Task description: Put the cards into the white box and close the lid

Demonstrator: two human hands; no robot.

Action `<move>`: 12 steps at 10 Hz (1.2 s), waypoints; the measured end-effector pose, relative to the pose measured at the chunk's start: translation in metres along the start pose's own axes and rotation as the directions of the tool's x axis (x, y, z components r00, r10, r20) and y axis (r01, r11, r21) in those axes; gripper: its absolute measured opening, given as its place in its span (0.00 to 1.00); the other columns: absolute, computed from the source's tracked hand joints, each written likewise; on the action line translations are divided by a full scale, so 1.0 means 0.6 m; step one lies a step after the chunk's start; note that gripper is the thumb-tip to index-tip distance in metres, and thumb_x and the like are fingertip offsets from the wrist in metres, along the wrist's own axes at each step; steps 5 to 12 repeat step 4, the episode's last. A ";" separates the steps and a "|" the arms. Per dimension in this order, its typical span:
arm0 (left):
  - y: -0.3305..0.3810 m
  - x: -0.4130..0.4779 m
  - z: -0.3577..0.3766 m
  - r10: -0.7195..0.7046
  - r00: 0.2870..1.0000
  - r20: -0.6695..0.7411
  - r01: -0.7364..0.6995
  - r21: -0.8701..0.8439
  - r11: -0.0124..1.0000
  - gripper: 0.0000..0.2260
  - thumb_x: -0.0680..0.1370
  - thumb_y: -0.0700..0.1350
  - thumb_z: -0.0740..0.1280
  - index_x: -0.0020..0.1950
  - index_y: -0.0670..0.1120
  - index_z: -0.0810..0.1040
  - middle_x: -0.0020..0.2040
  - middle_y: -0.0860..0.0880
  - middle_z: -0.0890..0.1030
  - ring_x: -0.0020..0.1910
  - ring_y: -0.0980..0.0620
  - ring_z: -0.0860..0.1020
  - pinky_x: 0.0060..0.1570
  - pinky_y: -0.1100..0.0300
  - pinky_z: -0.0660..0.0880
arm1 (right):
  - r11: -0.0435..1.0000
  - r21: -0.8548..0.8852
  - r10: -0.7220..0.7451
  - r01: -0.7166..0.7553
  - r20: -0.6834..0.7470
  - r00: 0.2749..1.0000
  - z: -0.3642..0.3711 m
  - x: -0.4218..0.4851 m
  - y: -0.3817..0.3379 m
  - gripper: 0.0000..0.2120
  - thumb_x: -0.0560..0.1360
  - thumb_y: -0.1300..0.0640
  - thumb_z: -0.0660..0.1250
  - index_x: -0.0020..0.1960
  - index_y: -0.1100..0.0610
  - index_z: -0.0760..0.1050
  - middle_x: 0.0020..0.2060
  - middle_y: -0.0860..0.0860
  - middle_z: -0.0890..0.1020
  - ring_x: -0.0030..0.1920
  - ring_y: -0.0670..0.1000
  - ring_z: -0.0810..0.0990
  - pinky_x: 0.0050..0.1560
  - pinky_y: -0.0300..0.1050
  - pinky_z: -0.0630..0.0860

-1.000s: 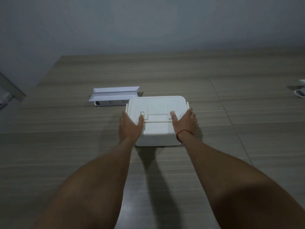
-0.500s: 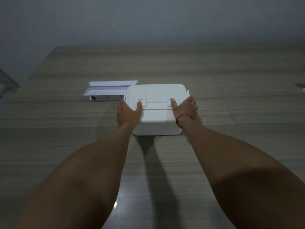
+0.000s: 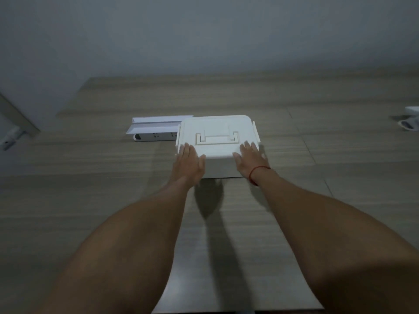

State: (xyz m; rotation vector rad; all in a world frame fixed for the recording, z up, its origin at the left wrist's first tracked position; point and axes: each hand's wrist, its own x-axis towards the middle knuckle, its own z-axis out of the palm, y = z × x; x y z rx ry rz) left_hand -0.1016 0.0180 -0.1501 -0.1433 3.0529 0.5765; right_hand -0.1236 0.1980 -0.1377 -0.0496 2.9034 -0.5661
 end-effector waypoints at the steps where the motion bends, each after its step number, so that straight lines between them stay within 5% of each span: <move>1: -0.002 -0.041 0.002 0.030 1.000 0.003 -0.030 -0.011 0.999 0.29 0.82 0.53 0.50 0.79 0.39 0.53 0.80 0.41 0.52 0.80 0.45 0.50 0.77 0.49 0.50 | 1.000 0.006 -0.020 0.020 0.008 1.000 0.004 -0.047 0.003 0.26 0.82 0.49 0.50 0.77 0.57 0.54 0.79 0.50 0.52 0.79 0.52 0.48 0.76 0.61 0.51; 4: -0.036 -0.164 0.106 -0.045 0.987 0.154 0.044 0.013 0.999 0.28 0.83 0.53 0.51 0.79 0.40 0.54 0.80 0.42 0.53 0.80 0.45 0.51 0.76 0.51 0.50 | 0.998 -0.056 0.049 -0.040 0.160 0.986 0.133 -0.175 0.054 0.26 0.81 0.47 0.51 0.77 0.54 0.55 0.79 0.49 0.53 0.79 0.53 0.52 0.75 0.57 0.55; 12: -0.036 -0.164 0.106 -0.045 0.987 0.154 0.044 0.013 0.999 0.28 0.83 0.53 0.51 0.79 0.40 0.54 0.80 0.42 0.53 0.80 0.45 0.51 0.76 0.51 0.50 | 0.998 -0.056 0.049 -0.040 0.160 0.986 0.133 -0.175 0.054 0.26 0.81 0.47 0.51 0.77 0.54 0.55 0.79 0.49 0.53 0.79 0.53 0.52 0.75 0.57 0.55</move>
